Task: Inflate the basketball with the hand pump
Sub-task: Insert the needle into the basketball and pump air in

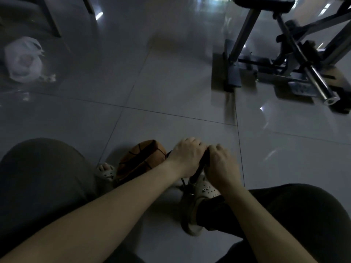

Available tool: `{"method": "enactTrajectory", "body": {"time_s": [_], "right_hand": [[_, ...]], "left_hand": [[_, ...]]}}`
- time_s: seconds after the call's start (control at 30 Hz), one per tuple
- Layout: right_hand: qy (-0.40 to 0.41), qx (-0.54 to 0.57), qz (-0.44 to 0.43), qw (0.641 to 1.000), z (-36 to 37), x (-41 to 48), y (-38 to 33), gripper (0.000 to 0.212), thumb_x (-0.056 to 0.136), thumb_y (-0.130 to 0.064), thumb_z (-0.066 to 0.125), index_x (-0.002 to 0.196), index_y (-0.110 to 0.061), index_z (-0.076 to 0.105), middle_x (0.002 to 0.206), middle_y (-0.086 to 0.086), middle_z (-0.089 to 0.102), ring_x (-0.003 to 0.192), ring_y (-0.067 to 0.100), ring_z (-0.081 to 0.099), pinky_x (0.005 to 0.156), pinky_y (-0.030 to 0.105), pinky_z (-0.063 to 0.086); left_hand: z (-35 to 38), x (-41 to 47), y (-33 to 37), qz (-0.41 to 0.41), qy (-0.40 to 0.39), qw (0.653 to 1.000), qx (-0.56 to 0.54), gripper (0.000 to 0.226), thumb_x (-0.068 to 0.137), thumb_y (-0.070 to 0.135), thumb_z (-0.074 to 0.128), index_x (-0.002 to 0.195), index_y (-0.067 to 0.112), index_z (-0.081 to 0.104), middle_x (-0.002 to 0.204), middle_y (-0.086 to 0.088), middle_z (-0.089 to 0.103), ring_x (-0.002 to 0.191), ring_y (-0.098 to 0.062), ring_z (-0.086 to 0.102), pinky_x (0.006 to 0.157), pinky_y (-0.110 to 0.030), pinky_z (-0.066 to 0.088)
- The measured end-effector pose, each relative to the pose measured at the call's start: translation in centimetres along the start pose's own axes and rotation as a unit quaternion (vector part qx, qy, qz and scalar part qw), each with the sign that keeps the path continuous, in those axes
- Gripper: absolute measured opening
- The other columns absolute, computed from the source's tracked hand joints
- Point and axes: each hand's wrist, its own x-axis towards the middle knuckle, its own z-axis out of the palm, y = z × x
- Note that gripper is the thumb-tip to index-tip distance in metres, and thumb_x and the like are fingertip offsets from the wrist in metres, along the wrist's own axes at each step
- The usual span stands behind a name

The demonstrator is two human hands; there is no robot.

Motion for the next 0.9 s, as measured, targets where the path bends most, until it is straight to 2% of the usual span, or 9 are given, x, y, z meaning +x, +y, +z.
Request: {"method": "enactTrajectory", "body": {"time_s": [0.07,0.1,0.23,0.3,0.4,0.53,0.67,0.77,0.9], "right_hand": [[0.069,-0.016,-0.001,0.997,-1.1,0.4,0.2,0.029,0.082,-0.027,0.069,0.102,-0.019,0.05,0.096,0.002,0.051,0.083,0.019,0.048,0.07,0.032,0.045],[0.058,-0.038,-0.007,0.998,-1.4,0.4,0.1,0.033,0.081,-0.031,0.069,0.104,-0.019,0.05,0.098,0.002,0.051,0.085,0.02,0.049,0.073,0.034,0.047],[-0.079,-0.087,-0.043,0.992,0.6,-0.8,-1.1,0.036,0.091,-0.029,0.058,0.121,-0.015,0.046,0.118,0.007,0.052,0.103,0.024,0.052,0.085,0.034,0.045],[-0.121,-0.09,-0.046,0.987,2.0,-1.3,-0.9,0.035,0.095,-0.027,0.052,0.127,-0.014,0.043,0.123,0.008,0.049,0.109,0.025,0.05,0.088,0.034,0.042],[-0.187,-0.102,-0.035,0.976,4.6,-1.6,-0.2,0.036,0.098,-0.026,0.046,0.132,-0.013,0.04,0.127,0.01,0.046,0.113,0.027,0.047,0.092,0.036,0.047],[-0.262,-0.1,0.017,0.96,8.2,-1.1,0.5,0.046,0.094,-0.038,0.047,0.136,-0.019,0.04,0.128,0.009,0.046,0.115,0.031,0.048,0.088,0.049,0.051],[-0.292,-0.072,0.023,0.953,6.3,-0.9,-0.2,0.051,0.092,-0.033,0.059,0.137,-0.018,0.041,0.133,0.008,0.048,0.119,0.028,0.05,0.097,0.045,0.049],[-0.215,-0.018,0.023,0.976,3.1,-0.6,-0.2,0.039,0.092,-0.023,0.062,0.127,-0.017,0.047,0.124,0.007,0.052,0.11,0.025,0.056,0.091,0.039,0.052],[0.031,-0.015,-0.006,0.999,-1.3,0.3,0.2,0.035,0.08,-0.025,0.071,0.108,-0.017,0.051,0.101,0.003,0.055,0.085,0.021,0.053,0.075,0.035,0.049]], "left_hand": [[-1.6,1.1,0.1,0.02,0.053,0.998,-0.02,0.015,0.088,0.014,0.052,0.102,0.014,0.057,0.099,-0.007,0.059,0.089,-0.024,0.052,0.079,-0.032,0.038],[-1.6,1.0,0.1,0.023,0.062,0.998,-0.022,0.015,0.086,0.014,0.05,0.099,0.013,0.057,0.095,-0.007,0.06,0.086,-0.024,0.052,0.078,-0.034,0.04],[3.6,-2.0,-0.1,-0.022,0.031,0.998,0.047,0.024,0.088,0.02,0.032,0.092,0.016,0.055,0.085,-0.005,0.057,0.076,-0.023,0.051,0.068,-0.035,0.043],[5.8,-2.8,0.0,-0.028,0.009,0.998,0.057,0.019,0.088,0.02,0.035,0.09,0.018,0.054,0.082,-0.003,0.056,0.073,-0.021,0.051,0.064,-0.033,0.043],[7.3,-3.4,0.2,-0.014,-0.023,0.997,0.073,0.005,0.085,0.023,0.054,0.088,0.02,0.057,0.08,-0.002,0.057,0.07,-0.019,0.051,0.06,-0.03,0.042],[8.8,-4.3,0.3,-0.034,-0.097,0.994,0.048,0.013,0.094,0.021,0.054,0.107,0.017,0.056,0.099,-0.006,0.058,0.086,-0.023,0.053,0.075,-0.035,0.044],[7.3,-3.3,0.4,-0.014,-0.137,0.99,0.03,0.025,0.103,0.019,0.038,0.125,0.013,0.048,0.124,-0.01,0.052,0.111,-0.027,0.048,0.096,-0.039,0.04],[4.3,-2.0,0.4,-0.018,-0.092,0.995,0.017,0.024,0.102,0.016,0.036,0.121,0.014,0.051,0.122,-0.008,0.054,0.112,-0.026,0.049,0.096,-0.036,0.036],[-1.5,0.9,0.0,0.021,0.055,0.998,-0.03,0.015,0.09,0.015,0.052,0.104,0.013,0.057,0.097,-0.002,0.054,0.087,-0.02,0.047,0.078,-0.03,0.033]]}}
